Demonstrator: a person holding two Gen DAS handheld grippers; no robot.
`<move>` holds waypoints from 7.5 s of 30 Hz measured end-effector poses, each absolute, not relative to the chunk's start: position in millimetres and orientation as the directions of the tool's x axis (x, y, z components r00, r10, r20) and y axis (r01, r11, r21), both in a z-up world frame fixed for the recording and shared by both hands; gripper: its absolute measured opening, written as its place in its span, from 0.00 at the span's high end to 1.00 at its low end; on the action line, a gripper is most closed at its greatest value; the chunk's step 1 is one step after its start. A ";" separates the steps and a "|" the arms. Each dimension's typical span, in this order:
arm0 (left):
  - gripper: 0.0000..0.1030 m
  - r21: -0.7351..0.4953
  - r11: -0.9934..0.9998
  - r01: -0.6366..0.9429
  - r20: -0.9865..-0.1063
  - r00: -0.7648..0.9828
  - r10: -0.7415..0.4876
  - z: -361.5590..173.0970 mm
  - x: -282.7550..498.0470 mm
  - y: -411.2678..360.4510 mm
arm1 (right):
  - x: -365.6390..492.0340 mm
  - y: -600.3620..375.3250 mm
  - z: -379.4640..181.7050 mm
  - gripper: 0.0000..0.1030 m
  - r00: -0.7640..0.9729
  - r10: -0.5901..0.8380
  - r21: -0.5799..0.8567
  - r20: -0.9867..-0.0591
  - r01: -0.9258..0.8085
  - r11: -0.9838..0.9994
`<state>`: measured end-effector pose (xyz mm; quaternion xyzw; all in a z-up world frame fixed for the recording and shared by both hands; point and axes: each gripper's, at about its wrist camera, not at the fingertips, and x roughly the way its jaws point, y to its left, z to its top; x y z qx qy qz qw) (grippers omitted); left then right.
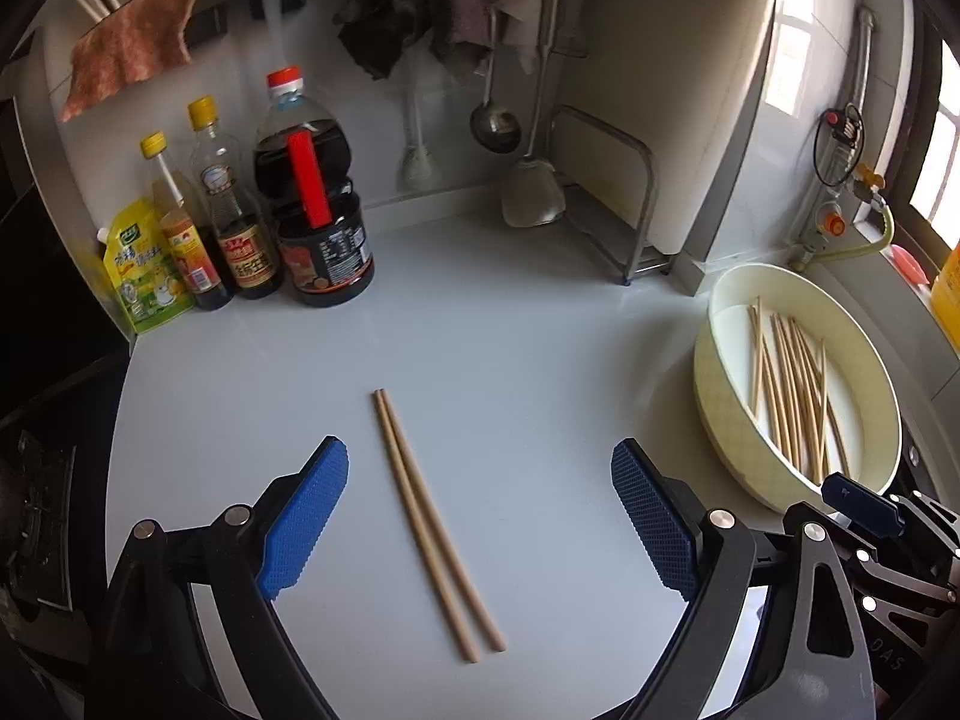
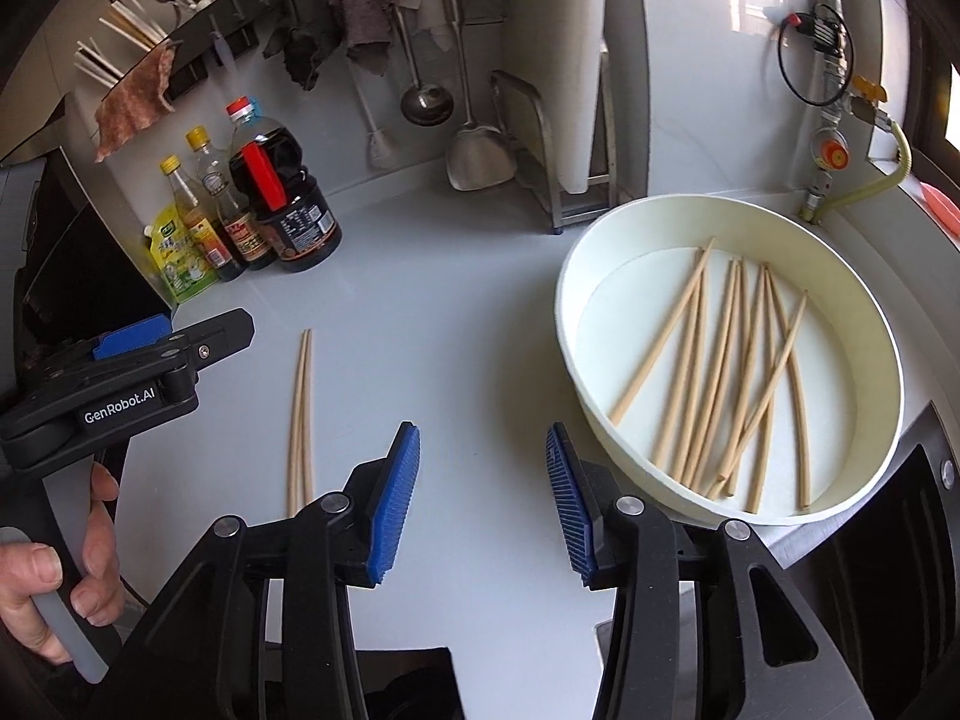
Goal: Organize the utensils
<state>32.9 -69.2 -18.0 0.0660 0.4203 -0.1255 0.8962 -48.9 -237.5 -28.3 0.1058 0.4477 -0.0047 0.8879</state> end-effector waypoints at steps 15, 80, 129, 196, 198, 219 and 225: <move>0.14 0.031 0.996 0.083 -0.817 0.576 -0.022 -58.4 42.3 42.4 | 2.0 -160.8 -76.4 0.54 0.517 0.177 0.182 -0.838 -0.041 0.982; 0.14 -0.004 0.992 0.129 -0.901 0.430 -0.059 -155.6 72.9 -9.4 | 27.0 -154.2 -156.9 0.94 0.449 0.108 0.063 -0.887 -0.115 0.991; 0.93 0.003 0.959 0.284 -0.832 0.533 -0.155 -91.5 48.4 -38.9 | 2.5 -184.4 -81.7 0.94 0.564 0.131 0.166 -0.815 0.009 0.986; 0.14 0.042 0.783 0.620 -0.798 0.492 -0.347 -37.6 57.8 -304.6 | -53.8 -428.6 -51.0 0.65 0.598 -0.151 0.217 -0.787 0.497 0.840; 0.13 0.045 0.787 0.615 -0.795 0.499 -0.344 -35.6 55.6 -301.2 | -54.4 -424.7 -48.1 0.62 0.599 -0.157 0.208 -0.786 0.494 0.844; 0.09 0.061 0.814 0.578 -0.778 0.538 -0.323 -16.8 37.3 -270.6 | -66.1 -402.4 -27.8 0.39 0.586 -0.208 0.151 -0.783 0.503 0.851; 0.08 0.063 0.823 0.565 -0.775 0.547 -0.316 -12.9 35.7 -262.3 | -67.9 -396.9 -23.3 0.37 0.588 -0.210 0.141 -0.781 0.495 0.858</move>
